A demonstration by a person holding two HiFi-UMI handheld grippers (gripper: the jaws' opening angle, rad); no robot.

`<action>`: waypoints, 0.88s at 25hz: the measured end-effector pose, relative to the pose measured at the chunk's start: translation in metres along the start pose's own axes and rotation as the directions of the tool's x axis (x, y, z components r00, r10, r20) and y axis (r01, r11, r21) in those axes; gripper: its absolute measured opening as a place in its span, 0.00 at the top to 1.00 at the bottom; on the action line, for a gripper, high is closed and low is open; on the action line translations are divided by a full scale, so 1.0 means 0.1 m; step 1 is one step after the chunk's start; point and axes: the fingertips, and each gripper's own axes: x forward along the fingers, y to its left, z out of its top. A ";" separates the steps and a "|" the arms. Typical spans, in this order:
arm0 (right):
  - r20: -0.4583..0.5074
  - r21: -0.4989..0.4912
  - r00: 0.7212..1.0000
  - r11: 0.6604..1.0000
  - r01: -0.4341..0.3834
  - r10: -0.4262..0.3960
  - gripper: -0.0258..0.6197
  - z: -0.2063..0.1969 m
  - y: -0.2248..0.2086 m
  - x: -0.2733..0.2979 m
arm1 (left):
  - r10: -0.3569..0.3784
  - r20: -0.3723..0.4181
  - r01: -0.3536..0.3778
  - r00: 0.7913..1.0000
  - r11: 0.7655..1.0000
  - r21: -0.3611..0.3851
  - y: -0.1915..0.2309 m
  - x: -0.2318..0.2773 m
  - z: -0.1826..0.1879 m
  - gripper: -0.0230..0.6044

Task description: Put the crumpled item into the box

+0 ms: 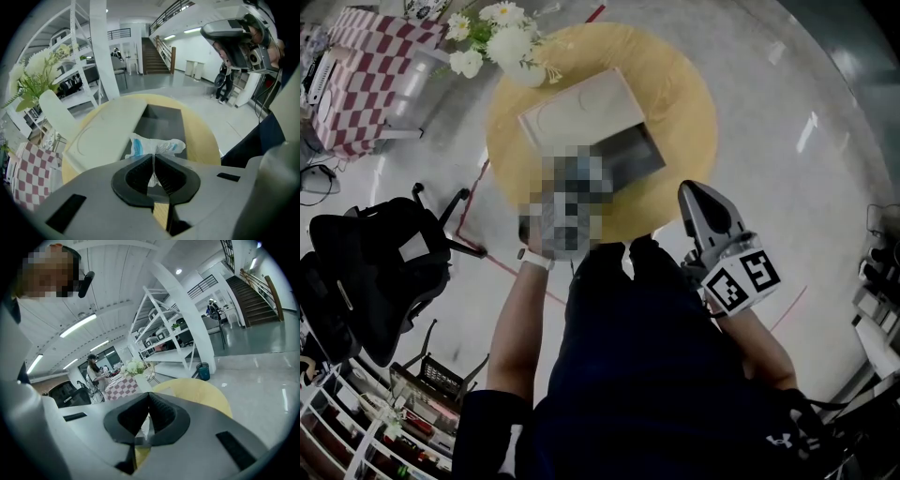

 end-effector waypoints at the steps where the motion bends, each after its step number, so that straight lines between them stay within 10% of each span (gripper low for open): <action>1: -0.003 0.003 1.000 1.000 0.002 -0.002 0.96 -0.01 -0.01 0.00 | -0.002 -0.006 0.002 1.000 1.000 0.002 0.00 0.03 -0.01 0.92; 22: -0.020 0.055 0.999 0.998 0.026 -0.025 0.96 -0.16 -0.11 -0.02 | -0.009 -0.076 0.010 0.997 1.000 0.004 0.00 0.38 -0.11 0.87</action>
